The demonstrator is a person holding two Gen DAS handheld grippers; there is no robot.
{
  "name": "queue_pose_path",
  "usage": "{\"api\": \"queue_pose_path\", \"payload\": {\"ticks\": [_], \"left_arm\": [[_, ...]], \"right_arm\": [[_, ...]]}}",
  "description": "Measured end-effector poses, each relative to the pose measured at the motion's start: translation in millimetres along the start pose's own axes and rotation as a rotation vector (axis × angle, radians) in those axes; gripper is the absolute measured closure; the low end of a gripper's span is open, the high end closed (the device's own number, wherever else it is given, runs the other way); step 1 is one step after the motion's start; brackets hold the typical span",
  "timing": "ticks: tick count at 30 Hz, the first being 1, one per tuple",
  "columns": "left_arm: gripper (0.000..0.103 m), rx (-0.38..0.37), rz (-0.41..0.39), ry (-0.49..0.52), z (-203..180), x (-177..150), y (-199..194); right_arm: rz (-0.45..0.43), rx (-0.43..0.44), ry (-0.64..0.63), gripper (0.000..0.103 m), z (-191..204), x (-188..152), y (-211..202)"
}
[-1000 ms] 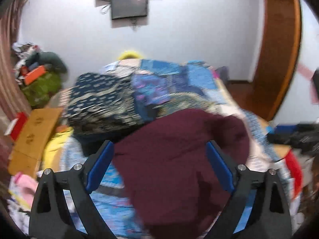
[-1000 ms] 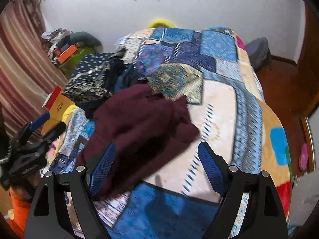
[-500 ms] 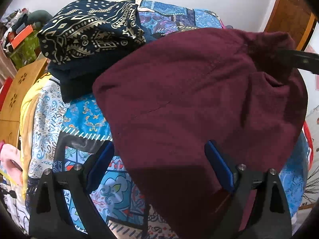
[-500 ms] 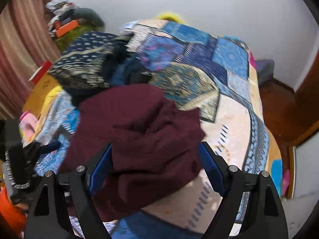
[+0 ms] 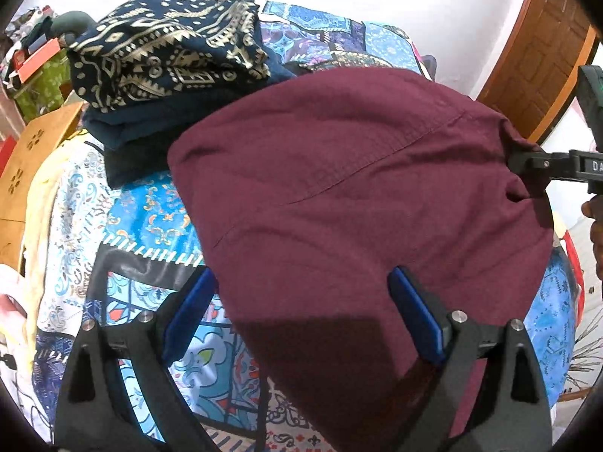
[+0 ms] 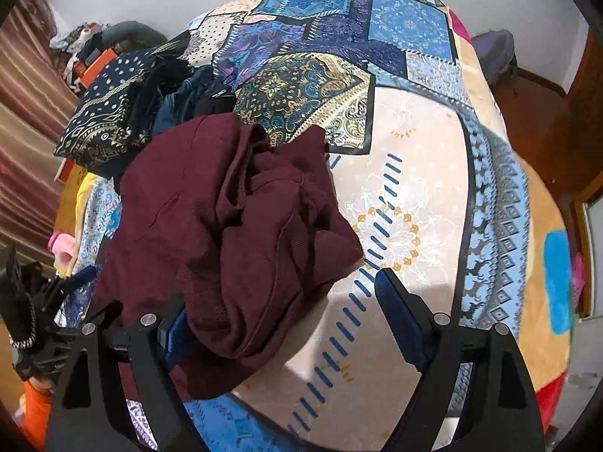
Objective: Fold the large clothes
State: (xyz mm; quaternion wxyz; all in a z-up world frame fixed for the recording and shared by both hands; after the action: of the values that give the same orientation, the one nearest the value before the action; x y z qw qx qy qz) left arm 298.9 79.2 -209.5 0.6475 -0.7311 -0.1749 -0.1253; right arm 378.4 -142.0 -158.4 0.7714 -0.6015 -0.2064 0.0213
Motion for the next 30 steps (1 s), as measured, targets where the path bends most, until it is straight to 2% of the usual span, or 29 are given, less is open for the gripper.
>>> {"api": "queue_pose_path", "payload": {"ticks": [5,8,11,16,18,19,21,24,27,30], "left_arm": [[0.009,0.04,-0.056,-0.08,24,8,-21],[0.009,0.01,-0.07,-0.19,52,13,-27],[0.009,-0.027,-0.018,-0.297,75,14,-15],[0.009,-0.173,0.107,-0.407,87,5,24],[0.009,-0.228,0.128,-0.435,86,3,34],[0.009,-0.262,0.135,-0.454,86,3,38],[0.009,-0.345,0.16,-0.498,87,6,49],[0.009,-0.45,0.206,-0.553,86,9,67],[0.008,-0.526,0.235,-0.585,79,11,83],[0.007,-0.535,0.231,-0.595,76,14,89]], "right_arm": [[-0.027,-0.02,-0.054,0.018,15,5,-22],[-0.027,0.048,-0.047,0.018,16,13,-29],[-0.017,0.126,-0.009,0.018,13,24,-29],[0.085,0.187,0.03,0.018,1,34,2],[0.121,0.211,0.051,0.017,-7,35,13],[0.137,0.22,0.061,0.014,-12,35,19],[0.154,0.222,0.06,0.0,-19,35,29],[0.174,0.269,0.045,0.0,-24,34,38],[0.214,0.355,0.072,0.0,-27,35,47],[0.213,0.385,0.07,0.0,-24,36,50]]}}
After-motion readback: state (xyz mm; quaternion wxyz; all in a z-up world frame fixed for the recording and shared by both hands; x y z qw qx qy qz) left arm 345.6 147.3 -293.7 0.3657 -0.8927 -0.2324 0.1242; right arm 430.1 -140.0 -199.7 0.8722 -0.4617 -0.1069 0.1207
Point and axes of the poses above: each gripper's, at about its wrist camera, not at the fingertips, and y roughly the way its jaws point, z to its left, x to its top, the point moved 2 cm from there along y, roughly the way its jaws point, and after that the axes turned 8 degrees about z, right-handed, at the moved point
